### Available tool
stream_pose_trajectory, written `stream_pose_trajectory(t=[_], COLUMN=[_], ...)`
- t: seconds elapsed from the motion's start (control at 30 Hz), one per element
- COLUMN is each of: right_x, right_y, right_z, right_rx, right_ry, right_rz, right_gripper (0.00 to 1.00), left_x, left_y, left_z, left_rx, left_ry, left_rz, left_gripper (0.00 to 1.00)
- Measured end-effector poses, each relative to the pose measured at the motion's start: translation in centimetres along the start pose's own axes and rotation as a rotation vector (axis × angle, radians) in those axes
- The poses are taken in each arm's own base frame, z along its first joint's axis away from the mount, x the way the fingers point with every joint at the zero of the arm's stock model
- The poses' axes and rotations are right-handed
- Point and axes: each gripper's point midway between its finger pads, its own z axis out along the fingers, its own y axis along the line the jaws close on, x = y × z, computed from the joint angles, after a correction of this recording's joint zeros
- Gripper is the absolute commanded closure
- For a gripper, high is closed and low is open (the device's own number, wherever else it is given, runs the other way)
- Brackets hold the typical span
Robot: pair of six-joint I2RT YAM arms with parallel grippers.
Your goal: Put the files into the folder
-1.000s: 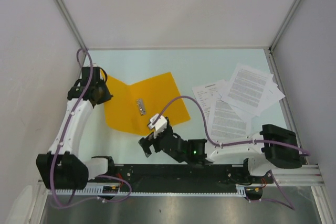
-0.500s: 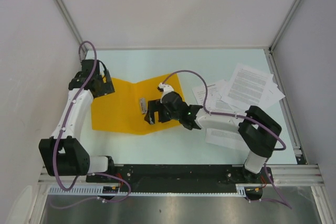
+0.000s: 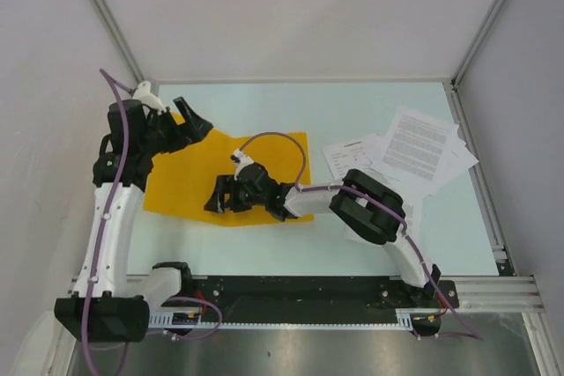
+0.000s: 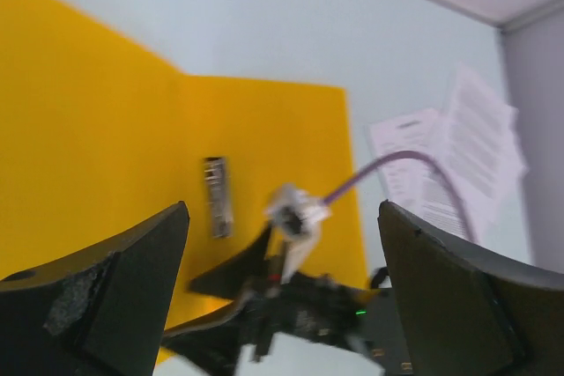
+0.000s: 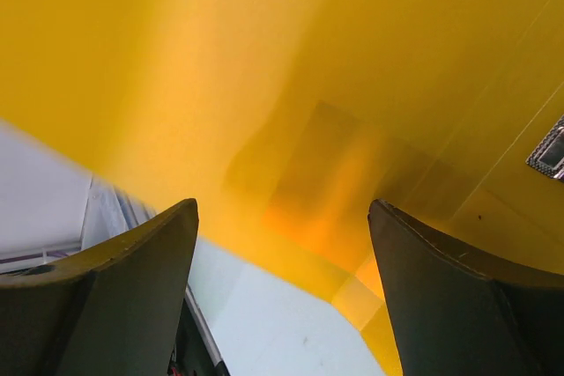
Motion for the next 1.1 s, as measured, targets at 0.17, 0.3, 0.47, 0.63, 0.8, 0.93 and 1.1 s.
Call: stream_pose_trajectory(t=[0.17,0.3,0.47,0.63,0.8,0.93,1.1], right_x=[1.2,1.1,-2.2,-4.8,-4.8,-4.1,-3.5], right_y=[-0.2,-1.0,-1.0,-3.2,-5.2,-6.4,-8.1], right_z=[0.5,-1.4,-4.0,-4.8,-4.5,-3.7,-3.2], right_rx=[-0.008,0.03,0.02,0.037,0.04,0.009,-0.015], right_ry=[0.044,0.088,0.075,0.043,0.059,0.083,0.096], right_rz=[0.02,0.02,0.04,0.063,0.083,0.109,0.153], right_gripper=[0.12,0.09,0.15,0.36,0.46,0.53,0.57], left_x=[1.4,5.6,11.0,11.7,14.3,16.4,18.3], left_y=[-1.6,2.5,6.8,7.8,9.3,10.0,10.5], left_z=[5.4,13.1,16.7,16.9,16.2,14.3,13.1], left_rx=[0.154,0.054,-0.087,-0.121,-0.179,-0.224,-0.252], left_ry=[0.124,0.316,0.472,0.463,0.502,0.521,0.544], left_rz=[-0.098,-0.175,-0.226,-0.212,-0.222,-0.24,-0.267], left_gripper=[0.11,0.2,0.31,0.42,0.52,0.52,0.52])
